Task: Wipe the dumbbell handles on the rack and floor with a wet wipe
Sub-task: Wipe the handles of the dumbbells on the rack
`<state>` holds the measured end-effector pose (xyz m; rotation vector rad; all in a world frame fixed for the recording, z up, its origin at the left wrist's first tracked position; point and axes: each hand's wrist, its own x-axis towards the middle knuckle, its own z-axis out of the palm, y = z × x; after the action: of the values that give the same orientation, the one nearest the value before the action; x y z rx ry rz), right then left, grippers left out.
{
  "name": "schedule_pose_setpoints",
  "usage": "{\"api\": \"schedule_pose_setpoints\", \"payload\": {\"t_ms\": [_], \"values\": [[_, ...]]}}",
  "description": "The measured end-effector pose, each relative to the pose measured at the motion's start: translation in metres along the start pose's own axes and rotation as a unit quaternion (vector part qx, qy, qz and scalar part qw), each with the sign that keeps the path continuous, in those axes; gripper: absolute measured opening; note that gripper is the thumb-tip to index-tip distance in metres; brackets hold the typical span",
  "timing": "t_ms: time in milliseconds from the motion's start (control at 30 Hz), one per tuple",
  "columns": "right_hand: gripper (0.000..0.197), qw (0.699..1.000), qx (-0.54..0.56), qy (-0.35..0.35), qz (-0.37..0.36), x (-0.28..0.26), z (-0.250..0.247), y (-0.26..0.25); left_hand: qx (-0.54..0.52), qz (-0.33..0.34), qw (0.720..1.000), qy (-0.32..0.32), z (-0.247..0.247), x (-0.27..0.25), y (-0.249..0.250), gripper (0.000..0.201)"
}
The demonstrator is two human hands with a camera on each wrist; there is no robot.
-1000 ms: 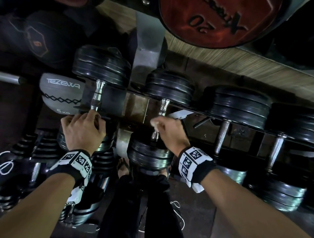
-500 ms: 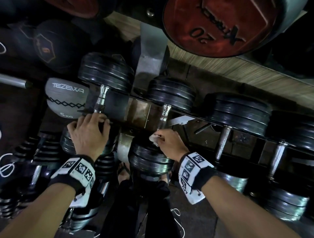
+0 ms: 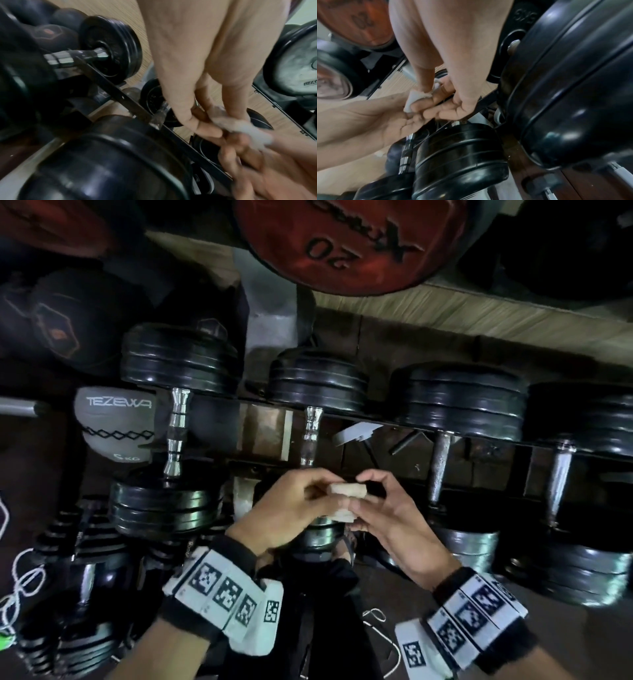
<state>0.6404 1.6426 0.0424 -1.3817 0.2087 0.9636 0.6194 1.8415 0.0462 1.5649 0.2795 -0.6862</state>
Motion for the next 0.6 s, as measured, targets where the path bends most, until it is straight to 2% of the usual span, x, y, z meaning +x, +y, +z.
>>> {"api": "schedule_pose_setpoints", "payload": {"t_ms": [33,67,133,167,200,267,333,400,467,533,600], "values": [[0.034,1.000,-0.025,0.015,-0.005,-0.004,-0.006,0.002,0.031,0.004,1.000,0.006,-0.008,0.008,-0.002,0.033],[0.032,0.996,-0.070,0.045,-0.015,-0.009,-0.013,0.003,0.066,0.012,0.997,0.047,-0.018,0.016,-0.007,0.043],[0.021,0.970,-0.181,0.150,-0.059,-0.021,-0.031,0.009,0.155,0.023,0.968,0.198,-0.042,0.030,-0.017,0.059],[0.014,0.938,-0.250,0.218,-0.104,-0.028,-0.039,0.012,0.196,0.033,0.944,0.264,-0.053,0.037,-0.022,0.060],[0.013,0.891,-0.320,0.277,-0.160,-0.032,-0.045,0.015,0.226,0.036,0.929,0.293,-0.061,0.045,-0.025,0.057],[0.023,0.801,-0.418,0.356,-0.238,-0.035,-0.056,0.021,0.243,0.021,0.929,0.279,-0.069,0.063,-0.027,0.043],[0.025,0.747,-0.468,0.402,-0.246,-0.029,-0.067,0.026,0.229,0.010,0.941,0.251,-0.065,0.081,-0.025,0.027],[0.028,0.730,-0.478,0.448,-0.196,-0.022,-0.073,0.028,0.245,0.014,0.941,0.233,-0.056,0.091,-0.024,0.022],[0.032,0.734,-0.457,0.476,-0.159,-0.018,-0.077,0.032,0.286,0.021,0.932,0.222,-0.049,0.091,-0.026,0.025],[0.039,0.744,-0.446,0.477,-0.144,-0.018,-0.077,0.035,0.297,0.029,0.928,0.222,-0.042,0.081,-0.028,0.028],[0.043,0.747,-0.450,0.468,-0.141,-0.019,-0.079,0.035,0.300,0.025,0.928,0.220,-0.036,0.067,-0.036,0.022]]}}
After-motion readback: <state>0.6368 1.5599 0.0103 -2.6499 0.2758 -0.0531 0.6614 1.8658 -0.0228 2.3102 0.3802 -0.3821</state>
